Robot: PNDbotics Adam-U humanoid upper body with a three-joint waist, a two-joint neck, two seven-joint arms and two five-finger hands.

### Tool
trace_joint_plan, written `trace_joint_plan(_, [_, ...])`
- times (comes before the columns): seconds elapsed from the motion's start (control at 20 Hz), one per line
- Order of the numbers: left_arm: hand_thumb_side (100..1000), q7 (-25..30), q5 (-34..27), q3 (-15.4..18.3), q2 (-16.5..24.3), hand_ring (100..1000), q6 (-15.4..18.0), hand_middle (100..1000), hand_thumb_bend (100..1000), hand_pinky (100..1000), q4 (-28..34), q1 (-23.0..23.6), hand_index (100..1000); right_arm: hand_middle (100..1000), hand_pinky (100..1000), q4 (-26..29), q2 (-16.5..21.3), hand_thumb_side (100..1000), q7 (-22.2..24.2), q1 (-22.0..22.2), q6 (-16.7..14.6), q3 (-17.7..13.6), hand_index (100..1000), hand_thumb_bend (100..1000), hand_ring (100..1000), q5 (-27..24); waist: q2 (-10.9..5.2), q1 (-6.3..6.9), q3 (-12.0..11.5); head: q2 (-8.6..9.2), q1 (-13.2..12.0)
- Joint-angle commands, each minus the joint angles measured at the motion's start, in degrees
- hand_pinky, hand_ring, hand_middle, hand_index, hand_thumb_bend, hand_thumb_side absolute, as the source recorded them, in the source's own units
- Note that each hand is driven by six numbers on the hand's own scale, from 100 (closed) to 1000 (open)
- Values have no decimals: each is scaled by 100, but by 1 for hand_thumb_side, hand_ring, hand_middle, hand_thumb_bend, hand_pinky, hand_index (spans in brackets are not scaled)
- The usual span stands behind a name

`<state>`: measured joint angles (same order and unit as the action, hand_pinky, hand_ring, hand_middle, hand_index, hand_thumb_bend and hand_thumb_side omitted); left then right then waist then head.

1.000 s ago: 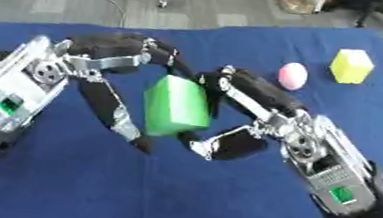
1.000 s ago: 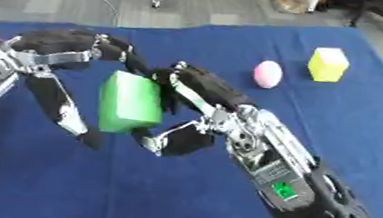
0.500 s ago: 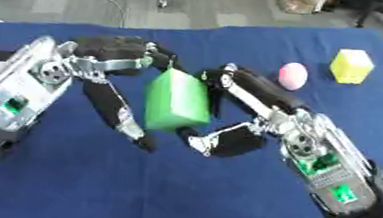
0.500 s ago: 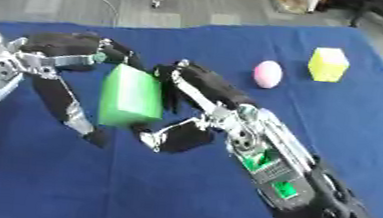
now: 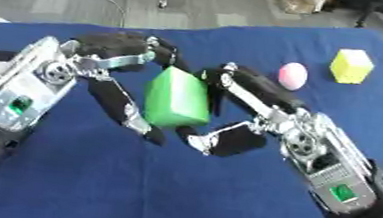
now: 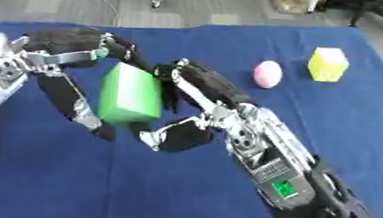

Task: Pick up the objects with one hand, pass them to the other hand, and then place them into the box on the other side of the table.

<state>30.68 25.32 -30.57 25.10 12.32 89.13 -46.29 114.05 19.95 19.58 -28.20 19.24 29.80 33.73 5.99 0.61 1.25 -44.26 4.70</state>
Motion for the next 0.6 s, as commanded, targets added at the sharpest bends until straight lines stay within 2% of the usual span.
trace_joint_plan(0.05, [666, -174, 25, 69, 38, 663, -55, 715, 799, 761, 68, -91, 828, 366, 599, 54, 54, 294, 47, -68, -38, -15, 565, 260, 414, 38, -41, 38, -7, 14, 3])
trace_joint_plan(0.4, [640, -349, -23, 50, 27, 613, -133, 657, 772, 726, 77, -92, 765, 370, 601, 54, 51, 299, 92, -65, -67, -14, 571, 261, 417, 59, -43, 39, -2, 14, 6])
trace_joint_plan(0.6, [608, -376, -50, 34, 22, 554, -138, 587, 736, 690, 86, -98, 689, 371, 601, 54, 49, 319, 89, -67, -72, -10, 575, 277, 418, 54, -40, 45, 4, 14, 7])
